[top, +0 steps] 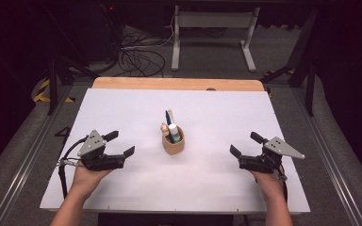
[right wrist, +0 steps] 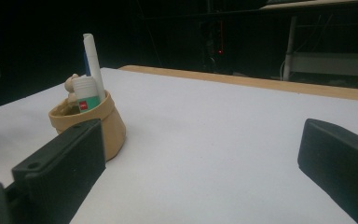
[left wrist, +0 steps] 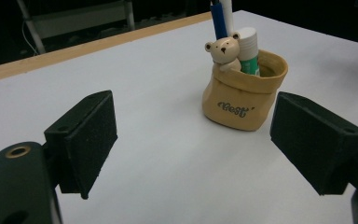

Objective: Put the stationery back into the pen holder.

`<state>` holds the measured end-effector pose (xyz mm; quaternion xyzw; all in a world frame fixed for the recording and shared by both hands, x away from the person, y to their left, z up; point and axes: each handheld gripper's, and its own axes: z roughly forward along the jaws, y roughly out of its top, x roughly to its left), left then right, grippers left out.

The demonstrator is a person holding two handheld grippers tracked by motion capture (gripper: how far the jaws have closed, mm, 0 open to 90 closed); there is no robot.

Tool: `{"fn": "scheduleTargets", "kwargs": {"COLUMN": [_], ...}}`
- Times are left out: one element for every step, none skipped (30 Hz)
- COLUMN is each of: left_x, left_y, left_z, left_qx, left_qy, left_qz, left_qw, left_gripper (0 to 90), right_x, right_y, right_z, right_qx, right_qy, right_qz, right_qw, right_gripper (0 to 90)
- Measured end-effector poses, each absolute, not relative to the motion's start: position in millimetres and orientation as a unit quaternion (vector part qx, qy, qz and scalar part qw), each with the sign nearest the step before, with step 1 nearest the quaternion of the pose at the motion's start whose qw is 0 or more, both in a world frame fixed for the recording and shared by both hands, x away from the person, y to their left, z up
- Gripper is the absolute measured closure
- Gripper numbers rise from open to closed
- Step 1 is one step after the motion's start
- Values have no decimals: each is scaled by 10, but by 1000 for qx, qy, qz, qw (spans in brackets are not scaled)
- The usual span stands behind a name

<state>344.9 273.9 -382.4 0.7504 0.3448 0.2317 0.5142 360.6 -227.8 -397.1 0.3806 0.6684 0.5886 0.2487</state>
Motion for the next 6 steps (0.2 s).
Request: {"fn": "scheduleTargets", "kwargs": {"left_x": [3449, 3449, 3451, 3452, 3453, 3454], "left_y": [2739, 2739, 2739, 2738, 2737, 2737], "left_z": [-3825, -3825, -3827, -3828, -3829, -3831], "left_qx": [750, 750, 750, 750, 750, 751], "left_qy": [345, 346, 346, 347, 346, 346], "left_qz": [232, 231, 230, 229, 230, 230], "left_qw": [514, 514, 515, 515, 514, 513], "left_gripper": [155, 155, 155, 155, 155, 155], "right_x": [3607, 3606, 3607, 3606, 3606, 3607], "right_y": [-2278, -2277, -2277, -2276, -2276, -2276], "right_z": [-3972, -3972, -3972, -3972, -3972, -3972], "right_qx": [381, 382, 381, 381, 381, 380], "right_qy": [668, 668, 669, 669, 669, 668], "right_qz": [588, 588, 588, 588, 588, 589], "right_qw": [249, 248, 249, 248, 248, 249], "right_gripper": [15, 15, 15, 15, 15, 15]}}
